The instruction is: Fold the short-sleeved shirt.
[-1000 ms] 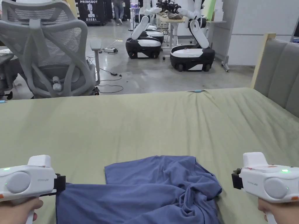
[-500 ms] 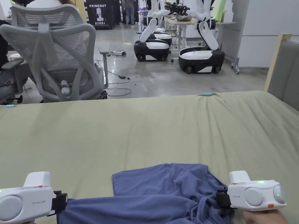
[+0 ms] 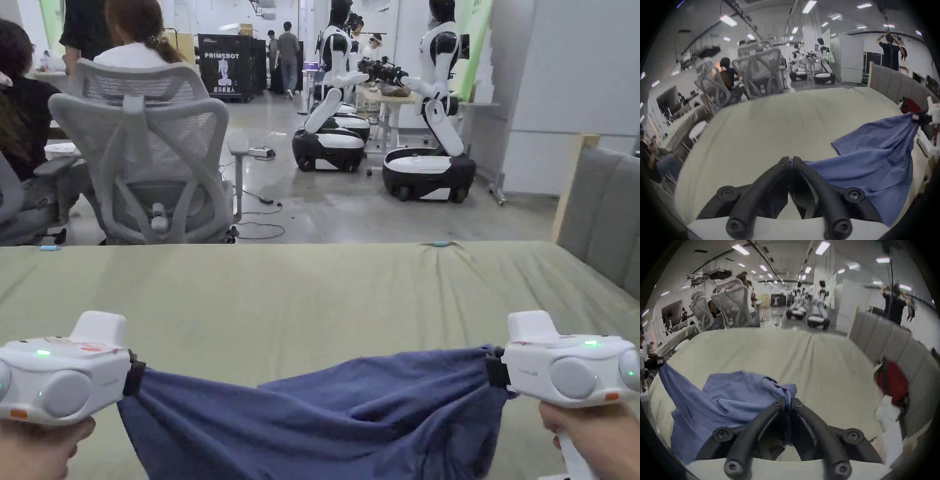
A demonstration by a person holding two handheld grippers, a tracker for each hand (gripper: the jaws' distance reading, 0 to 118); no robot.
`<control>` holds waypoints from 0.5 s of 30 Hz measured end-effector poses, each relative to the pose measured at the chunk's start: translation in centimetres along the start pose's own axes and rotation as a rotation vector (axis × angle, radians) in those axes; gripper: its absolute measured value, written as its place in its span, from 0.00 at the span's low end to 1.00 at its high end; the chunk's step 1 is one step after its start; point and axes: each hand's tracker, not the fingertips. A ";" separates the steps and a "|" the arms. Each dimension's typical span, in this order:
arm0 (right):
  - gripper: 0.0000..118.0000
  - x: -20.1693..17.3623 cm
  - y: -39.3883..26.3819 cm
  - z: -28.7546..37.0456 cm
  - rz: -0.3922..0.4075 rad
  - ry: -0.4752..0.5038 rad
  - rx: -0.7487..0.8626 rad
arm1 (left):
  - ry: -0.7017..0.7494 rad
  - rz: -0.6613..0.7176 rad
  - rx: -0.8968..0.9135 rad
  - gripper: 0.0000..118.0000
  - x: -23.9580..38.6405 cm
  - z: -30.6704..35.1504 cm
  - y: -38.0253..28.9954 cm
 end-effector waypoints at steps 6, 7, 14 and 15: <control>0.05 0.0 5.6 5.7 0.113 -0.129 0.172 | 0.120 -0.047 0.113 0.01 -3.2 3.2 4.6; 0.05 0.3 6.6 6.4 0.106 -0.152 0.196 | 0.139 -0.044 0.133 0.01 -3.9 3.7 5.6; 0.05 1.8 13.9 9.7 0.083 -0.233 0.370 | 0.184 0.038 0.258 0.01 -6.9 5.5 13.1; 0.05 1.7 15.0 10.3 0.074 -0.229 0.373 | 0.191 0.042 0.271 0.01 -7.0 5.6 14.3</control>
